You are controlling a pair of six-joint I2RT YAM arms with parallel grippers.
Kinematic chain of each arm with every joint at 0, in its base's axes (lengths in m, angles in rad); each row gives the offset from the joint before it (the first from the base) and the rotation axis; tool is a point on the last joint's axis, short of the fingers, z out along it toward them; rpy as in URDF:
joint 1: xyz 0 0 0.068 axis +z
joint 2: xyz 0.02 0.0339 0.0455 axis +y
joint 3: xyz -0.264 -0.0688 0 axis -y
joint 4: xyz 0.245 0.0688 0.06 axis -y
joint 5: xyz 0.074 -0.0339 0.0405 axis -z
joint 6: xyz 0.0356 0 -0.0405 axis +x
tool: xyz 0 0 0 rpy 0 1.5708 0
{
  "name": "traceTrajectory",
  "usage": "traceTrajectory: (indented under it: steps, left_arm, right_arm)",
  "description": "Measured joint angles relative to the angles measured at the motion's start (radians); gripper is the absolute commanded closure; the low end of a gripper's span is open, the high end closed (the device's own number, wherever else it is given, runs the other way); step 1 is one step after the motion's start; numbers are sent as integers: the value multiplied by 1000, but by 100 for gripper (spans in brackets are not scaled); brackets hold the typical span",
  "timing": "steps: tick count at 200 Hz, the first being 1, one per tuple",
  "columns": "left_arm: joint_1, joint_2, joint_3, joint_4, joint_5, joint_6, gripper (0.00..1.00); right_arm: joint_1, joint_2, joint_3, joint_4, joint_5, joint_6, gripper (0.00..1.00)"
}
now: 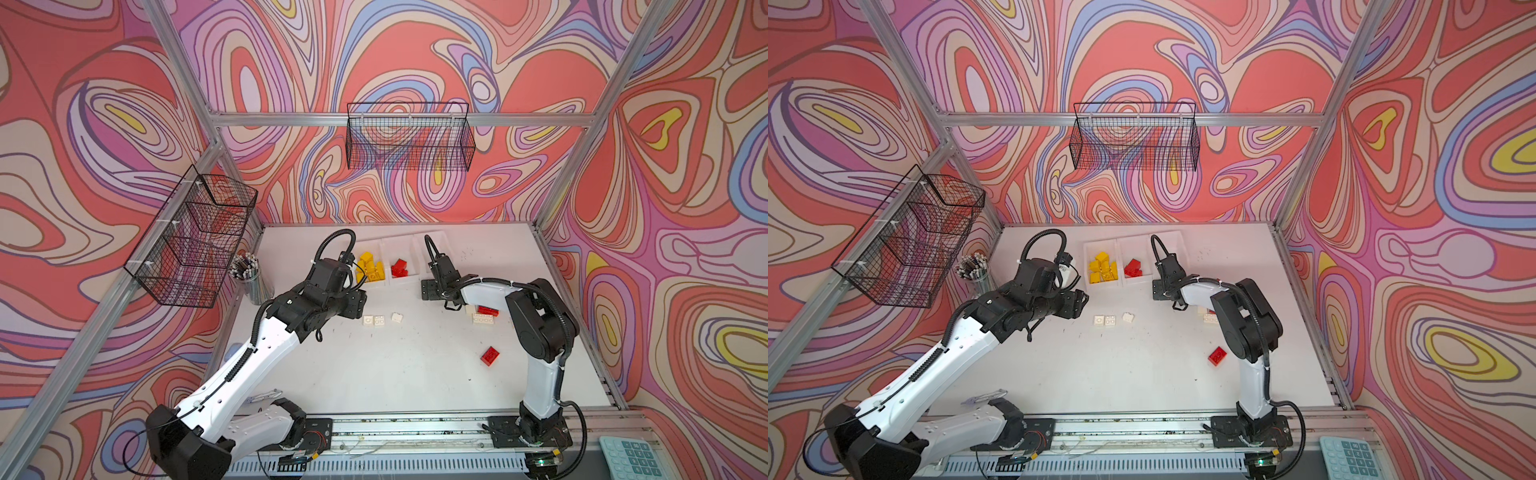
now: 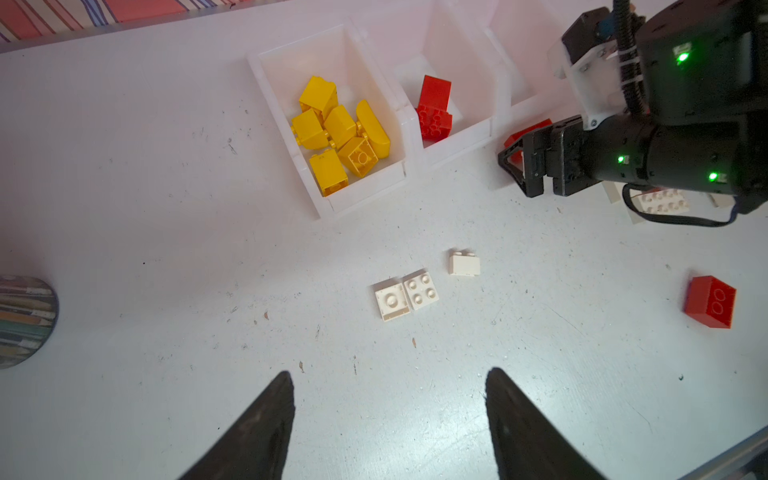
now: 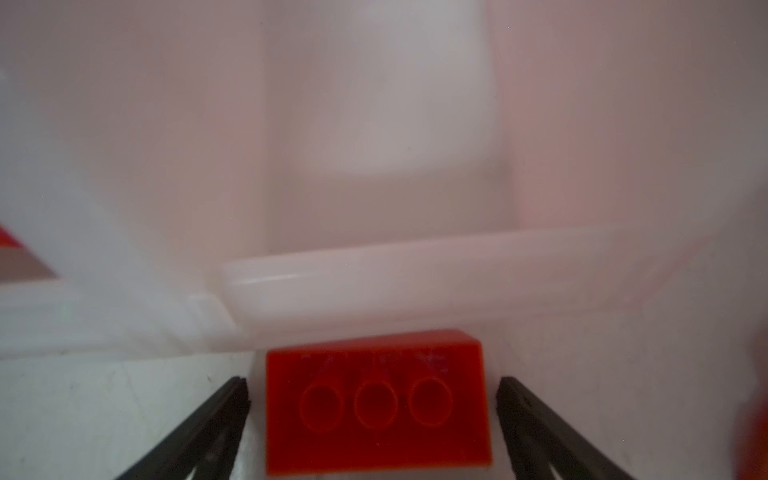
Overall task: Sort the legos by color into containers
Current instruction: 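Withdraw the left arm while the right gripper grasps the red 2x4 brick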
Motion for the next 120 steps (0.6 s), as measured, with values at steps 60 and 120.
traceTrajectory:
  steps: [60, 120]
  left_arm:
    - [0, 0, -27, -6, -13, 0, 27]
    - [0, 1, -33, -7, -6, 0, 28]
  right_arm:
    - [0, 21, 22, 12, 21, 5, 36]
    - [15, 20, 22, 8, 37, 7, 48]
